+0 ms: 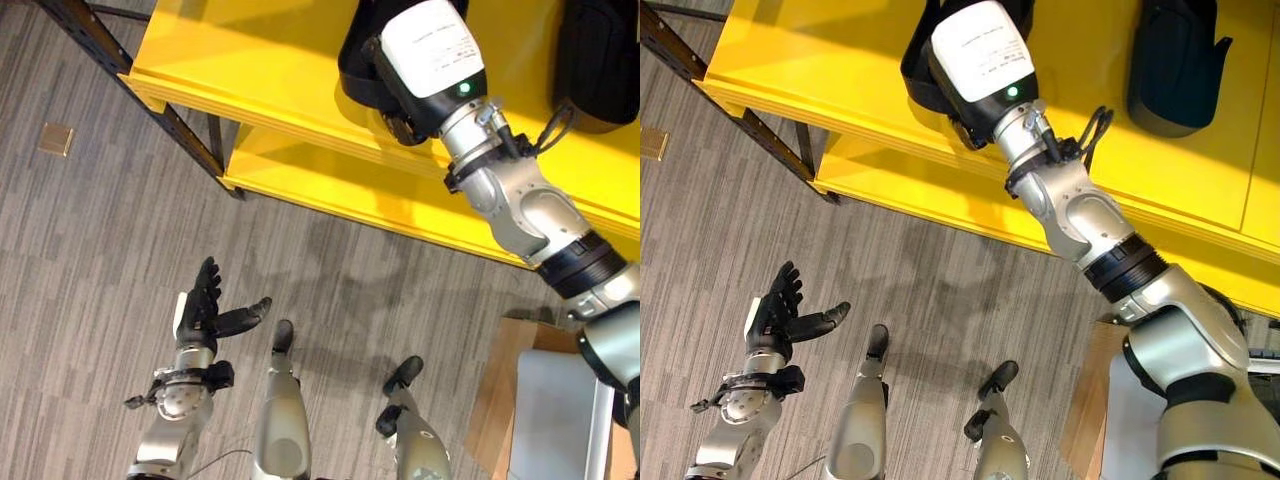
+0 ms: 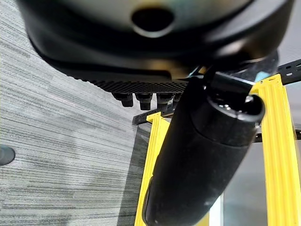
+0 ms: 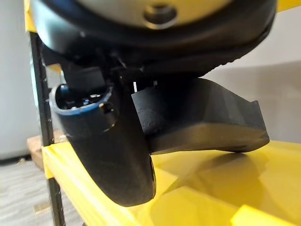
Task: Move parts from the plastic box to the shelf.
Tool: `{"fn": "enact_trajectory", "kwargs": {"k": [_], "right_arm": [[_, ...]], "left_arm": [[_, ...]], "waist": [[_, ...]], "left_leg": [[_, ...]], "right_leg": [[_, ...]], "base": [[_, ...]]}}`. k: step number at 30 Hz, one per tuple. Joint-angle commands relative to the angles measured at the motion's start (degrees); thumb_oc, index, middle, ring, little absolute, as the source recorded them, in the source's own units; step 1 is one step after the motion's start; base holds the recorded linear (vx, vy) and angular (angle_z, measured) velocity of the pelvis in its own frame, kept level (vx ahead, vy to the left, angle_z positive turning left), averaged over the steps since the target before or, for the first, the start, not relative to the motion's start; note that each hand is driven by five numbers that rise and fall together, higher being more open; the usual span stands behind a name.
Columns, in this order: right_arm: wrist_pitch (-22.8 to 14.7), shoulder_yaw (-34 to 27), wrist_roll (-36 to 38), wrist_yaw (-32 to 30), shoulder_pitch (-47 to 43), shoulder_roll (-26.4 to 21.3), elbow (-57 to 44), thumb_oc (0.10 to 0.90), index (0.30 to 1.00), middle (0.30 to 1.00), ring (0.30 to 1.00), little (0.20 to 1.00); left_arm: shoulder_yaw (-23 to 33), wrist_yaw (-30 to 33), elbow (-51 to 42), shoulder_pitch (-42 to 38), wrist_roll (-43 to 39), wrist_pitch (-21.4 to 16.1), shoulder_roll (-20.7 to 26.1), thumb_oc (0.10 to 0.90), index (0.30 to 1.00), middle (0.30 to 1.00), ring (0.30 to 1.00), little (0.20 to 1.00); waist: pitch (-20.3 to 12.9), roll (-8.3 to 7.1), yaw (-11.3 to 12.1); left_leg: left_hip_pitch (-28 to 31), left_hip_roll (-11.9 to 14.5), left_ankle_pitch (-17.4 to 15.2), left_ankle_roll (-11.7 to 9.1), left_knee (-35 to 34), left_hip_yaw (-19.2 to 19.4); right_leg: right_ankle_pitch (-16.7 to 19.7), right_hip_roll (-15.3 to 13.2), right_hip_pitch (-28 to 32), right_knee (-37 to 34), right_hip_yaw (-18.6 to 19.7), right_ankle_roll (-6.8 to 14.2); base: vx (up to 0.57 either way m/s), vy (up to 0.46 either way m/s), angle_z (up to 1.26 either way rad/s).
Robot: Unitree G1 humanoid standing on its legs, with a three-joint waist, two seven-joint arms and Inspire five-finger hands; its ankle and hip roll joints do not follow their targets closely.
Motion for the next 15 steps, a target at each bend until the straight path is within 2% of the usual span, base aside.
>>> {"fn": "enact_trajectory", "kwargs": {"k": [1, 15], "right_arm": [[-0.1, 1.3, -0.2, -1.7, -11.8, -2.2, -0.2, 0.4, 0.3, 0.3, 0.3, 0.3], [1.0, 2.2, 1.2, -2.2, -12.2, -1.1, 8.4, 0.4, 0.3, 0.3, 0.3, 0.3]], "left_arm": [[-0.4, 0.5, -7.4, 0.4, -0.2, -6.0, 5.1, 0.9, 1.0, 1.0, 1.0, 1.0], [-1.1, 0.5, -6.7, -0.4, -1.0, -6.6, 5.0, 0.9, 1.0, 1.0, 1.0, 1.0]], "waist": [[-0.6, -1.61, 1.3], [-0.2, -1.03, 0.8]], "left_leg": [[-0.8, -0.6, -3.4, 2.9, 2.3, 2.7], [-1.8, -1.0, -3.7, 3.1, 3.2, 3.1]], "right_leg": [[-3.1, -6.6, 6.7, 7.1, 0.7, 6.9], [-3.3, -6.5, 6.2, 7.2, 1.1, 6.8]], "base": [[0.0, 0.0, 0.0], [0.0, 0.0, 0.0]]}}
